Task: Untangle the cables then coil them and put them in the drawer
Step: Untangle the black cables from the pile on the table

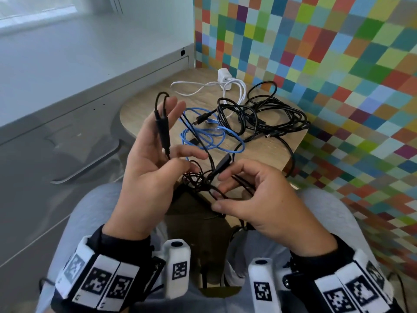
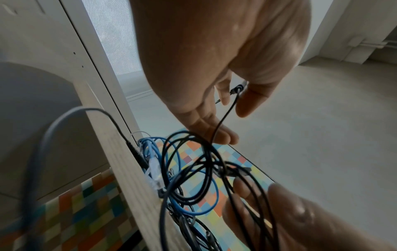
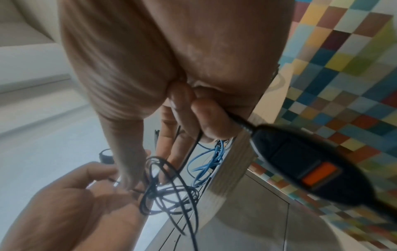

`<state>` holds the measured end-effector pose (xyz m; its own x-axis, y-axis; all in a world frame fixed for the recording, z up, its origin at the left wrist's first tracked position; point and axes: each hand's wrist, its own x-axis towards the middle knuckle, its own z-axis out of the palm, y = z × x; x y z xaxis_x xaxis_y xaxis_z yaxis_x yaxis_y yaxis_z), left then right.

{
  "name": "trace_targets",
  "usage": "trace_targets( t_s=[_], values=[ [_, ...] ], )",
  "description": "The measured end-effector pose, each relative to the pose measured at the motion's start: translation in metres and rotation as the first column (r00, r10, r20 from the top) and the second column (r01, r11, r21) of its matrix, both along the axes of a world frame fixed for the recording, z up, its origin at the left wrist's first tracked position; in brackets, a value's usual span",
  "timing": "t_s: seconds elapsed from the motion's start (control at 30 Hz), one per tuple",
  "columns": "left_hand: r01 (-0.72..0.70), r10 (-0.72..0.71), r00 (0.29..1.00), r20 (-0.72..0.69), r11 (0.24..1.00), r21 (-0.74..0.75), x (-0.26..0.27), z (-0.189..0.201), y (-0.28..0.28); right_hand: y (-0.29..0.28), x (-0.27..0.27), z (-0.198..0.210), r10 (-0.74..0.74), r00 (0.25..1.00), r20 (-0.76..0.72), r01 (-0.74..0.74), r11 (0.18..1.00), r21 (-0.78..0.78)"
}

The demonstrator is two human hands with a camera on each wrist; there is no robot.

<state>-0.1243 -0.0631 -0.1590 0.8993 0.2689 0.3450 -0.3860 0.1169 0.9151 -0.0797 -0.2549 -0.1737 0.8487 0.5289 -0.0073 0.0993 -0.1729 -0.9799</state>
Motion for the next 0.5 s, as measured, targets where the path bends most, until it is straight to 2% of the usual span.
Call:
trace_targets(
  t_s=[0.1,0.2,0.37,0.43,0.5],
  values=[
    [0.033,-0.033,0.999,0.002,0.999,0.015,0.002,-0.004,0.001,0.003,-0.002,-0.001,-0.077,0.994,0.082,0.08,0.996,-0.03],
    [0.011,-0.006,0.999,-0.053,0.995,0.095,0.005,-0.009,0.004,0.0,0.004,-0.002,-0.196,0.973,0.121,0.191,0.98,0.058],
    [-0.051,0.096,0.991,-0.09,0.912,0.406,0.005,-0.016,0.003,-0.001,0.007,0.002,-0.235,0.968,-0.084,0.249,0.937,0.245],
    [-0.068,0.119,0.99,-0.074,0.869,0.49,0.006,-0.017,0.001,-0.002,0.007,0.0,-0.227,0.969,-0.101,0.246,0.932,0.265],
    [-0.109,0.162,0.985,-0.061,0.852,0.513,0.006,-0.017,0.001,-0.003,0.008,-0.003,-0.224,0.971,-0.088,0.24,0.932,0.272]
  ],
)
